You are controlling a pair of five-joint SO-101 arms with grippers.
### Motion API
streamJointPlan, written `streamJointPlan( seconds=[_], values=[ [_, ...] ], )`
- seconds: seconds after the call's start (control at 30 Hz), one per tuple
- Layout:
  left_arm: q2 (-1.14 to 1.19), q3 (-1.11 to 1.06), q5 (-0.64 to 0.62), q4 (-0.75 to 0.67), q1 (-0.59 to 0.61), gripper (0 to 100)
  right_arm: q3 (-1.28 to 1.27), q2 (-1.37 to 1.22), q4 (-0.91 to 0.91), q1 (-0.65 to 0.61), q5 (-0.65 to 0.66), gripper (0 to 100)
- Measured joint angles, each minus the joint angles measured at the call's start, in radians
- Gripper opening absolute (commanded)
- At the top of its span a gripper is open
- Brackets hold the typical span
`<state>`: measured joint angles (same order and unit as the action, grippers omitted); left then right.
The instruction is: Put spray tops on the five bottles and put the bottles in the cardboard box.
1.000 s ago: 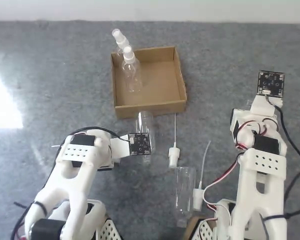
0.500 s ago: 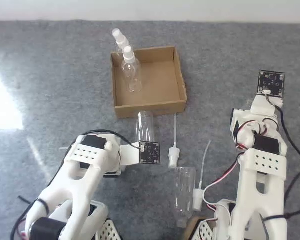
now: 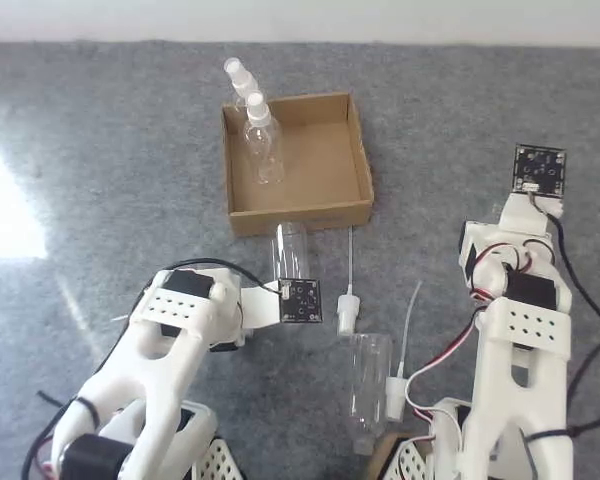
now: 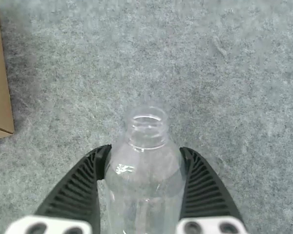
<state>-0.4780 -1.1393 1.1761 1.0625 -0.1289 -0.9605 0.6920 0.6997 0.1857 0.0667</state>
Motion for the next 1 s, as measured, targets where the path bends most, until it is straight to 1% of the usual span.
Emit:
streamJointPlan(
  seconds=[0.2, 0.33, 0.53, 0.67, 0.73, 0.83, 0.93, 1.0],
  values=[
    [0.000, 0.000, -0.077, 0.000, -0.005, 6, 0.000, 0.000, 0.000, 0.000, 0.000, 3.7],
    [0.000, 0.000, -0.137, -0.002, -0.005, 4, 0.000, 0.000, 0.000, 0.000, 0.000, 3.7],
    [0.000, 0.002, -0.178, -0.003, -0.005, 13, 0.000, 0.000, 0.000, 0.000, 0.000, 3.7],
    [0.002, 0.002, -0.178, -0.008, -0.009, 12, 0.000, 0.000, 0.000, 0.000, 0.000, 3.7],
    [0.006, 0.002, -0.207, -0.008, -0.021, 12, 0.000, 0.000, 0.000, 0.000, 0.000, 3.7],
    [0.063, 0.018, -0.255, -0.005, -0.028, 11, 0.000, 0.000, 0.000, 0.000, 0.000, 3.7],
    [0.170, 0.086, -0.267, 0.023, -0.028, 11, 0.000, 0.000, 0.000, 0.000, 0.000, 3.7],
    [0.244, 0.141, -0.275, 0.051, -0.028, 9, 0.000, 0.000, 0.000, 0.000, 0.000, 3.7]
  ],
)
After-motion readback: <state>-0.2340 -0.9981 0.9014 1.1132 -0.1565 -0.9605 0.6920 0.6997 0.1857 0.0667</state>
